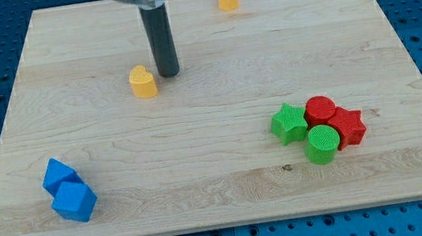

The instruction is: Push the yellow heart to the right of the blue triangle

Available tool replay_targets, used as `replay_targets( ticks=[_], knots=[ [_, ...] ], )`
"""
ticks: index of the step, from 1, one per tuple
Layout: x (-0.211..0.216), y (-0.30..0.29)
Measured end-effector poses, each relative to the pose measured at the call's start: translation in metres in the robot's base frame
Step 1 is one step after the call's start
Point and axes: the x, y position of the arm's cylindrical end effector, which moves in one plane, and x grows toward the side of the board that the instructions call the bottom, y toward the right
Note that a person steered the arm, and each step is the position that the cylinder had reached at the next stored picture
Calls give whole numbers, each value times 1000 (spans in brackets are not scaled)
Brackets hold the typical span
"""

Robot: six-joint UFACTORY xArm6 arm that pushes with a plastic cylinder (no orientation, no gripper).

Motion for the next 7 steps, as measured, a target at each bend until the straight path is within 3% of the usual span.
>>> replay_targets(
  ticks=[1,2,3,6,7],
  knots=[
    [-13,-8],
    [4,-41],
    [43,-65],
    [123,-67],
    [123,-67]
  ],
)
